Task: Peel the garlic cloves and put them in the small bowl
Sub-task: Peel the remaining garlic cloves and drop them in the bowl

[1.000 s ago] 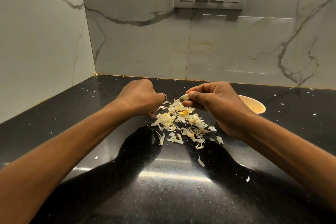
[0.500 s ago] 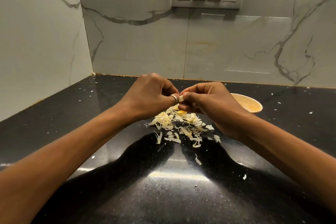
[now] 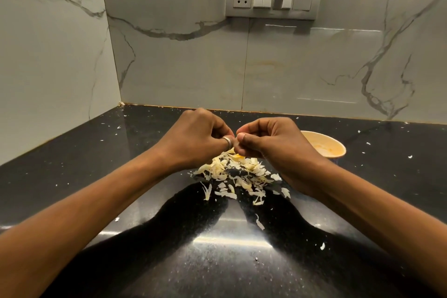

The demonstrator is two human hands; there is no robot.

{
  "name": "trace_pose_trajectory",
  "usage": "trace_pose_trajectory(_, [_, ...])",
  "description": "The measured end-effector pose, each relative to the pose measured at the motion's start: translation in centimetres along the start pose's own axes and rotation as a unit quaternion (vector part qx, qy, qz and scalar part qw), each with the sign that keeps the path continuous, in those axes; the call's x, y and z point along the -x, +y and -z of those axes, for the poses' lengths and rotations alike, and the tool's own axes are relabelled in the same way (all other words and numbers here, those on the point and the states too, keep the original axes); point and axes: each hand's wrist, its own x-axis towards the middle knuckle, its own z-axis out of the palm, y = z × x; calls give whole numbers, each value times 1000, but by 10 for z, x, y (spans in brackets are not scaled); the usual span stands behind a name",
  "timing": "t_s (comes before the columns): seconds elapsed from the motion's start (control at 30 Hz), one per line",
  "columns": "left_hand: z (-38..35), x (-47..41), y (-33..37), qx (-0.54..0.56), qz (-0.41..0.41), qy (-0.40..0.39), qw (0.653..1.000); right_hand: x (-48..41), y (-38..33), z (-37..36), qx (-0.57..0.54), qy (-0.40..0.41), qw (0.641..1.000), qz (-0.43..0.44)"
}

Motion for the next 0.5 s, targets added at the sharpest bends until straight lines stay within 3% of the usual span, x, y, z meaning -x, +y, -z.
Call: trace_pose_trajectory(0.5, [-1, 1, 2, 38, 24, -21, 999, -1, 2, 0, 0, 8, 1000, 3])
